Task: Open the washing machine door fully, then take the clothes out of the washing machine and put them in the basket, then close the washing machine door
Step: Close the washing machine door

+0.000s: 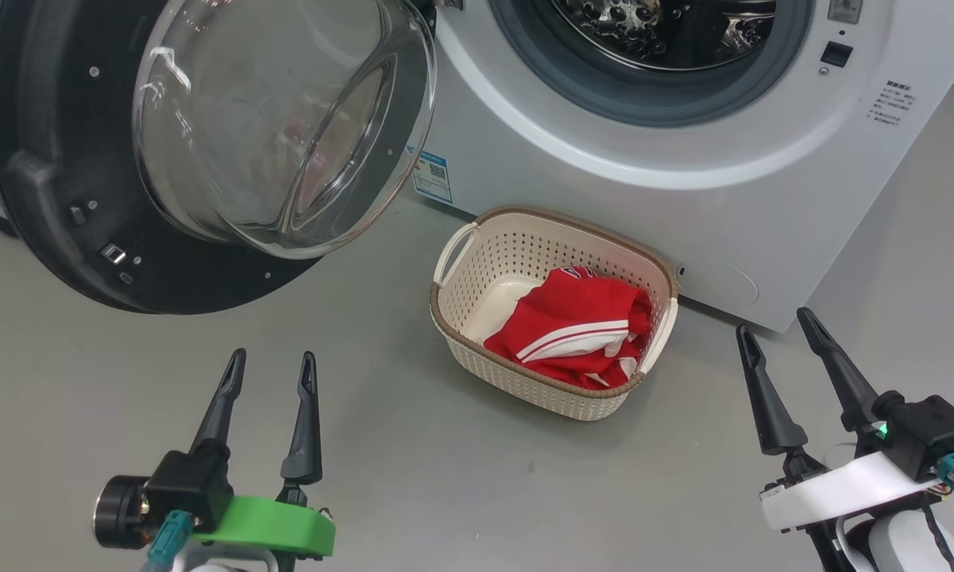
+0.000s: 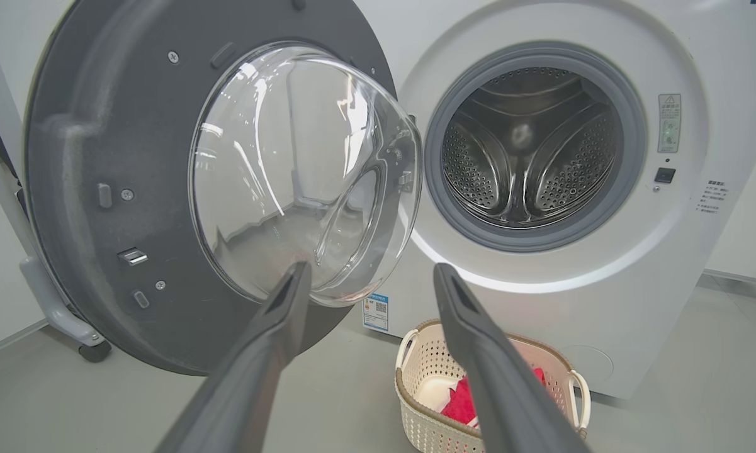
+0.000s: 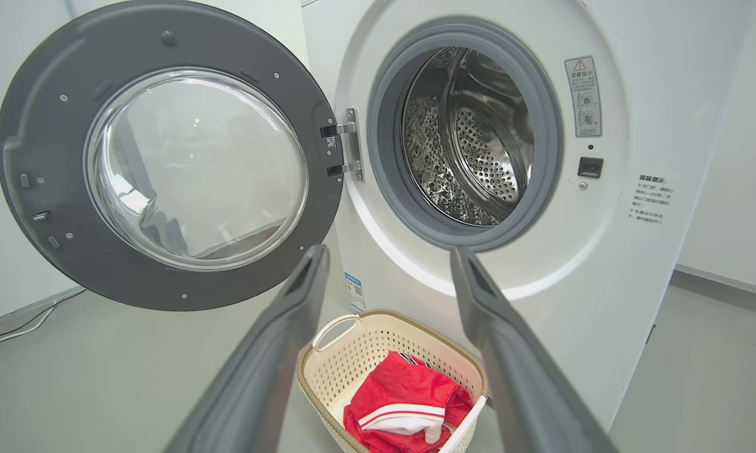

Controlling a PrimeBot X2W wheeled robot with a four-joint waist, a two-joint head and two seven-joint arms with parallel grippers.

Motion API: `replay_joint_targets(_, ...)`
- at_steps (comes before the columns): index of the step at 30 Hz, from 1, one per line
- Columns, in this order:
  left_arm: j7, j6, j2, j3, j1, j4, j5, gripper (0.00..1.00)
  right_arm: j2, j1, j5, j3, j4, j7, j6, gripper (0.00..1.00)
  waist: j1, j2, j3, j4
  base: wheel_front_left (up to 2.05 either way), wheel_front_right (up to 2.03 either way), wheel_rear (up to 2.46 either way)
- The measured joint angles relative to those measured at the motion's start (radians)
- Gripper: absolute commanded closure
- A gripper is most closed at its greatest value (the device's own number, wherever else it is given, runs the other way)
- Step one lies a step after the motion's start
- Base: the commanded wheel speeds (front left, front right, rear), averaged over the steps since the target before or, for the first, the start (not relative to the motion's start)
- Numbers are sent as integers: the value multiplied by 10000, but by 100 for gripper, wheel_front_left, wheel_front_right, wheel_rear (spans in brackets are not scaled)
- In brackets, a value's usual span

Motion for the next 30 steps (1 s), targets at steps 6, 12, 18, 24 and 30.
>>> replay_joint_targets(6, 0, 2, 0, 56, 17, -8, 0, 0, 0, 0, 0, 27, 6, 0, 0, 0, 0, 0, -23, 13, 0, 0, 0)
replay_joint_targets(12, 0, 31, 0, 98, 20, -8, 0, 0, 0, 0, 0, 36, 27, 0, 0, 0, 0, 0, -45, 14, 0, 0, 0)
replay_joint_targets(18, 0, 38, 0, 115, 28, -6, 12, 100, 25, 0, 0, 54, 50, 0, 0, 0, 0, 0, -49, -12, 0, 0, 0)
replay_joint_targets(24, 0, 56, 0, 130, 52, 8, 96, 100, 40, 0, 0, 52, 52, 0, 0, 0, -1, 0, -19, -54, 0, 0, 0)
replay_joint_targets(30, 0, 81, 0, 330, 80, -165, 176, 100, 31, 0, 0, 123, 10, 0, 0, 0, 0, 0, 100, -98, 0, 0, 0)
